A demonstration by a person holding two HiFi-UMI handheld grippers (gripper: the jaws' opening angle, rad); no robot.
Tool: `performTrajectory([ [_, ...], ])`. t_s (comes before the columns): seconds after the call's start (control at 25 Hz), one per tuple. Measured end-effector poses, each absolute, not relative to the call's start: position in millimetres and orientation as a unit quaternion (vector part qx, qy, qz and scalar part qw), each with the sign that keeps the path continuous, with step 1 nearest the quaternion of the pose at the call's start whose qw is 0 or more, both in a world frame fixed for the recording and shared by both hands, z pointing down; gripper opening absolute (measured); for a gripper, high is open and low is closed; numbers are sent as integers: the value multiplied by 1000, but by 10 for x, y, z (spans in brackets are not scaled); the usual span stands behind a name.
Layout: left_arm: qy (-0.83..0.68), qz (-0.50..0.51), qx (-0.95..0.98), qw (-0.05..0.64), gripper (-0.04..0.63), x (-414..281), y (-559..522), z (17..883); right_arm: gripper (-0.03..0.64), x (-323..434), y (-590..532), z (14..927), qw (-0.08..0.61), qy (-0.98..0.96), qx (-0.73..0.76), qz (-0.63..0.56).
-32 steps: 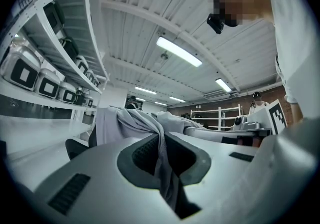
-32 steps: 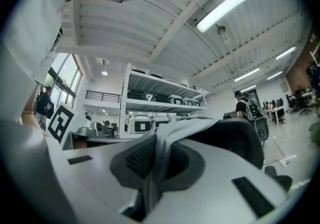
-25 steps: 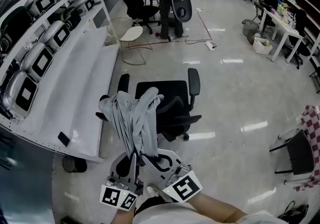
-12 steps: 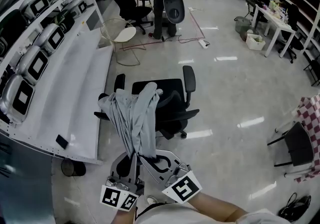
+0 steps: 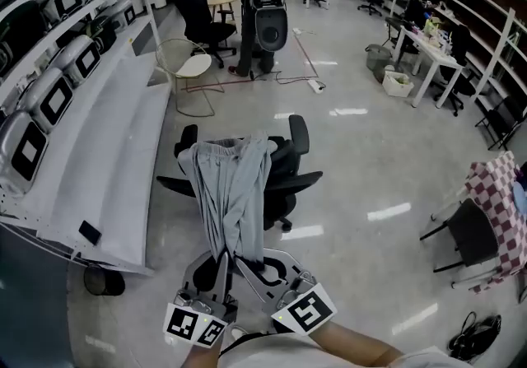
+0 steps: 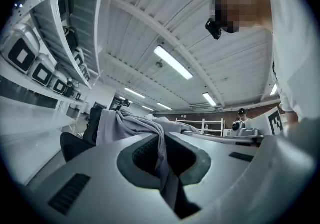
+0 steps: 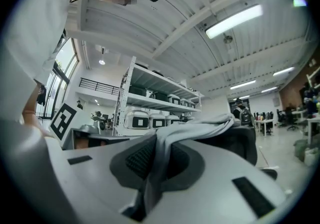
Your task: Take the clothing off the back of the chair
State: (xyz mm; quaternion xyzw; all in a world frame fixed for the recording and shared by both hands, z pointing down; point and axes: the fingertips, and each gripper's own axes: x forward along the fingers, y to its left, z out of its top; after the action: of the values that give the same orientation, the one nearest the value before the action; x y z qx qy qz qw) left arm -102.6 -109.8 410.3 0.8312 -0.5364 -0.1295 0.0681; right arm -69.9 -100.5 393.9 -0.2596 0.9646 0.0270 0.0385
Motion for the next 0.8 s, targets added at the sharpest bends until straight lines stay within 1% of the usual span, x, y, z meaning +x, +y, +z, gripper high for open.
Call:
performTrajectory([
  [0.52,-482,-160,860,50,23,-1152,-598,3854,29,-898,-439,3716,51,952,-297,50],
  [0.64,-479,-162,861,55,23,-1193,-510,3885,29,-943,-355,3766,43,953,-297,42],
  [0.8,-477,-166,860,75,23,-1282,-393,3971,29,-1022,-279,3861,43,955,-293,2],
])
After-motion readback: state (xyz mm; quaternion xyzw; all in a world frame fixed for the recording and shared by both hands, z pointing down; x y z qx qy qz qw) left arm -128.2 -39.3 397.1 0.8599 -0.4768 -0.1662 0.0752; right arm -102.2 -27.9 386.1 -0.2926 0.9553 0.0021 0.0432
